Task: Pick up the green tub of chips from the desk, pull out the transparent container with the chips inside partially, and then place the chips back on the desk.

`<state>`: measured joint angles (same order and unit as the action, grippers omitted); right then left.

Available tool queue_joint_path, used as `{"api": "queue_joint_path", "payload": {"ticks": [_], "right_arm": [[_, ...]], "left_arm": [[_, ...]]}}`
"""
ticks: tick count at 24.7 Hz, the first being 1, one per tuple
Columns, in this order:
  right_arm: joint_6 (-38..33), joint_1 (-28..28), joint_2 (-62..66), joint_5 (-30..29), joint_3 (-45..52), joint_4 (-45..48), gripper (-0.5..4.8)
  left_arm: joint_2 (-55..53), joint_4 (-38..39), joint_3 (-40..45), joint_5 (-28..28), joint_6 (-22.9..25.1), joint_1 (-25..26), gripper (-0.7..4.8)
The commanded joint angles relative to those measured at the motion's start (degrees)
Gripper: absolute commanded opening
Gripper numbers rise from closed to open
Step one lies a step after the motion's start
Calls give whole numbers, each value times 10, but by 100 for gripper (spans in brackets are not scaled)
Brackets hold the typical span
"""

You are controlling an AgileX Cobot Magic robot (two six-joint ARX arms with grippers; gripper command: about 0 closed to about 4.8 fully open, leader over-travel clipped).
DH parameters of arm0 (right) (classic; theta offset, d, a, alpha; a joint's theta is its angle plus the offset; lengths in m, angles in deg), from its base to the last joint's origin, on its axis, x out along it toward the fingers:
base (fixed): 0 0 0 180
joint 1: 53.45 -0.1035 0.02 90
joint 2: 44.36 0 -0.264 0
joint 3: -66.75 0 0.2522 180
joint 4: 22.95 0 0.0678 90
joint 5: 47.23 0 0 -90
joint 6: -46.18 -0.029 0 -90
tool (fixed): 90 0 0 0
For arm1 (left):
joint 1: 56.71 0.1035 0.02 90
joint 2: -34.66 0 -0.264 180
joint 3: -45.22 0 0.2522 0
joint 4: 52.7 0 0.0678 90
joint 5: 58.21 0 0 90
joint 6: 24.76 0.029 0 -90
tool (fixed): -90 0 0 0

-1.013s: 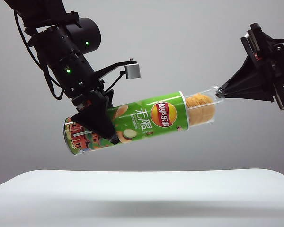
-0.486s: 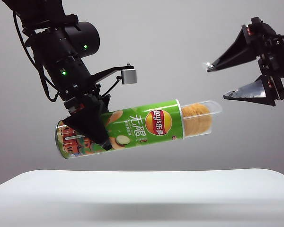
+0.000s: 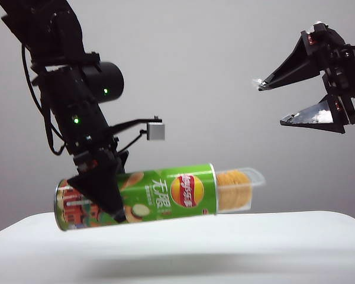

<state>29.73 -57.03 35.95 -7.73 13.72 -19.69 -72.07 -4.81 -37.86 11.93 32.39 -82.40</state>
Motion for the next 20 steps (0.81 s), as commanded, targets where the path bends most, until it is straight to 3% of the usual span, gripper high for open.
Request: {"api": "queue_joint_path", "payload": {"ticks": [1,8,14,20], "right_arm": [[3,0,-3,0,-3,1,432],[2,0,-3,0,-3,-5,432],[3,0,-2,0,-3,-5,431],[3,0,-2,7,-3,-5,431]], "left_arm": [[-19,-4,-1,-9,-2,0,300],[-71,-8,-1,1,-2,0,300],[-104,-26,-1,59,-7,0,299],[-111,-44,-1,78,-28,0,301]]}}
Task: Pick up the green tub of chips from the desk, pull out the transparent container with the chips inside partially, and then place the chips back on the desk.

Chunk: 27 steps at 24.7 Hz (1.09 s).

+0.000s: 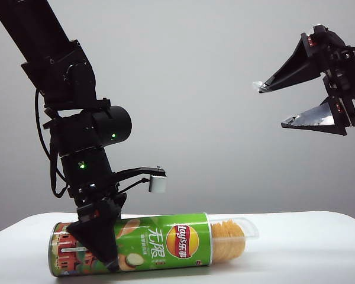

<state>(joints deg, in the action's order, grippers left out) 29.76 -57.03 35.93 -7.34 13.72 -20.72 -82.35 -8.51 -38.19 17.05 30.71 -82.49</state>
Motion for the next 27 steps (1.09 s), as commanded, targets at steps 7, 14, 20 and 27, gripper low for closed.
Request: {"api": "queue_joint_path", "payload": {"ticks": [7,14,20,27], "right_arm": [[2,0,-2,5,-3,5,431],[2,0,-2,5,-3,5,431],[2,0,-2,5,-3,5,431],[2,0,-2,2,-3,5,431]], "left_arm": [[-8,12,2,6,-33,0,441],[11,18,1,6,-39,-7,476],[29,49,-6,8,-67,-22,479],[47,101,-17,31,-110,-30,479]]}}
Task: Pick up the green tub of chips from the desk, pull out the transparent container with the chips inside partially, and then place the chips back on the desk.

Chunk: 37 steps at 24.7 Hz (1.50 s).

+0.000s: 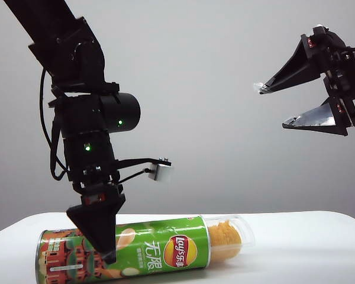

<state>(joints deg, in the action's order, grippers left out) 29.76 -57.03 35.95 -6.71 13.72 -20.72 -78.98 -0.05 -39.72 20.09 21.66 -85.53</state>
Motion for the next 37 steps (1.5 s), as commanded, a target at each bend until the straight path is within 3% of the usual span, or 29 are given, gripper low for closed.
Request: {"api": "queue_joint_path", "payload": {"ticks": [1,5,8,9,11,12,18,25,31,37], "right_arm": [[2,0,-2,-4,-3,5,431],[0,0,-2,-6,-3,5,431],[-21,0,-3,-10,-3,2,422],[-28,0,-5,-10,-3,-4,381],[-23,0,-21,-3,-3,-38,44],[1,0,-41,13,-3,-63,-3],[58,-1,-198,142,-3,-284,-6],[125,-4,-295,261,-3,-492,-5],[126,-4,-390,266,-1,-552,-5],[103,-2,-526,266,33,-439,-5]], "left_arm": [[23,28,-2,2,-28,0,479],[74,59,-2,28,-41,-8,479],[145,59,-2,82,-84,-13,479],[170,61,-1,85,-102,-13,479],[226,62,-1,103,-128,-13,470],[261,64,-1,127,-135,-13,424],[403,107,36,146,-203,-12,294],[508,122,159,180,-245,-12,284],[631,88,272,182,-298,-12,279],[809,-83,397,183,-349,-12,276]]}}
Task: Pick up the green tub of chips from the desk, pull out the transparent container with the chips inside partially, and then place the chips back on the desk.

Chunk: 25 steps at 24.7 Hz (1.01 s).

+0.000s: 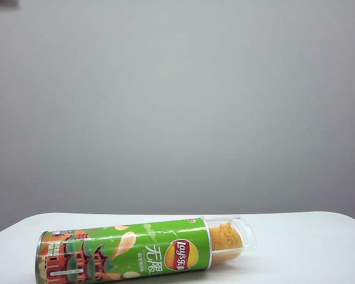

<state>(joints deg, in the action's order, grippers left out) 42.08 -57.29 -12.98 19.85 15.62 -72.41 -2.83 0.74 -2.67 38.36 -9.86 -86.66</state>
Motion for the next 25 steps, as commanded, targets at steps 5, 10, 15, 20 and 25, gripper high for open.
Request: {"api": "queue_joint_path", "payload": {"ticks": [5,10,15,20,25], "right_arm": [[-53,1,-142,10,80,193,-5],[-83,2,-240,30,142,236,-6],[-114,2,-313,55,183,257,-6],[-125,0,-313,102,214,274,-6],[-124,-1,-314,196,283,275,-6]], "left_arm": [[162,-278,103,-17,-56,0,276],[185,-373,170,-40,-82,14,263],[182,-451,216,-143,-123,116,247],[183,-472,241,-218,-142,234,215],[183,-472,263,-180,-139,246,177]]}}
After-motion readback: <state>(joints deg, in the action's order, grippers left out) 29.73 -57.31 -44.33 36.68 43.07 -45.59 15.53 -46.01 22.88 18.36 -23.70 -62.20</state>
